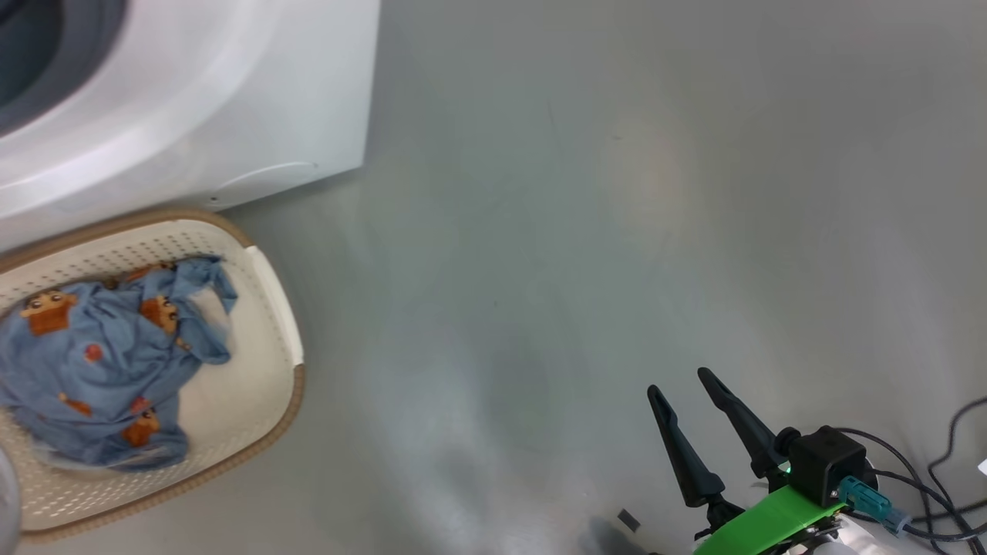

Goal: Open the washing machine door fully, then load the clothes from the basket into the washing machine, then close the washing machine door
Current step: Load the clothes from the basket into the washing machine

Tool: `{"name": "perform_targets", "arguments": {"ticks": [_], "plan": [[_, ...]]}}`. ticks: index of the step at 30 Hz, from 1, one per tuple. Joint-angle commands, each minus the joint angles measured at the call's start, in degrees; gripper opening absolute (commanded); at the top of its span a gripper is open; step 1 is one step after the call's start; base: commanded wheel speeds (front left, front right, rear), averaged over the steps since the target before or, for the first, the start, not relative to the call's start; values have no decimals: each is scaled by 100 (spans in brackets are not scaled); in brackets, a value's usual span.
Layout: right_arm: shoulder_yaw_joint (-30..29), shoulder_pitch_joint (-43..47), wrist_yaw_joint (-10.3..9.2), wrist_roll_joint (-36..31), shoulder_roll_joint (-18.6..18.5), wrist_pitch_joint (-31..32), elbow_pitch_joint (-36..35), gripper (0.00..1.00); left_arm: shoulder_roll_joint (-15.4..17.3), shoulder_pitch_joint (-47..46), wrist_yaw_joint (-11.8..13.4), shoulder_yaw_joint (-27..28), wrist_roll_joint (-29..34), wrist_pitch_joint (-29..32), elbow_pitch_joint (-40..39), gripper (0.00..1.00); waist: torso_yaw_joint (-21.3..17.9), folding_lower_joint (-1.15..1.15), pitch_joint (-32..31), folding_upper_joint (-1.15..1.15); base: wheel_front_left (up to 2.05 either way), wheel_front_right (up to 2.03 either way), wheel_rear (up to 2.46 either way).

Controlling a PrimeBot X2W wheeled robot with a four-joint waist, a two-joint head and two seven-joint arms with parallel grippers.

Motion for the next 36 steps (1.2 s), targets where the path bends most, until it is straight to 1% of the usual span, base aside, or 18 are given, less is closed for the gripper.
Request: {"name": "perform_targets", "arguments": {"ticks": [1, 5, 8, 12, 16, 17, 24, 28, 32, 36], "plan": [[137, -17, 9, 84, -100, -28, -70, 100, 149, 167, 33, 6, -43, -62, -102, 100, 144, 0, -127, 0, 0, 0, 0], [132, -57, 9, 83, -130, -28, -35, 100, 3, 317, 31, 63, -170, -92, -86, 100, 317, 0, -277, 0, 0, 0, 0], [95, -93, 9, 80, -147, -28, -19, 100, -138, 435, -30, 117, -286, -109, -83, 100, 458, 0, -378, 0, 0, 0, 0], [25, -142, 9, 76, -143, -28, -6, 100, -372, 606, -179, 175, -437, -123, -164, 100, 659, 0, -492, 0, 0, 0, 0], [-42, -183, 9, 69, -125, -28, 10, 100, -626, 880, -344, 149, -492, -127, -463, 100, 866, 0, -593, 0, 0, 0, 0], [-42, -183, 9, 69, -125, -28, 10, 100, -626, 880, -344, 149, -492, -127, -463, 100, 866, 0, -593, 0, 0, 0, 0], [-122, -175, 9, 49, -113, -28, 60, 100, -960, 1509, -667, 104, -603, -128, -1004, 100, 1169, 0, -835, 0, 0, 0, 0], [-179, -156, 9, 39, -112, -28, 62, 100, -1075, 1873, -852, 5, -654, -128, -1363, 100, 1305, 0, -944, 0, 0, 0, 0], [-245, -146, 9, 22, -114, -28, 55, 100, -1124, 2270, -1017, -160, -754, -129, -1746, 100, 1417, 0, -1006, 0, 0, 0, 0], [-303, -138, 9, 7, -121, -28, 52, 100, -1131, 2725, -1161, -548, -1135, -129, -2020, 100, 1502, 0, -1073, 0, 0, 0, 0]]}}
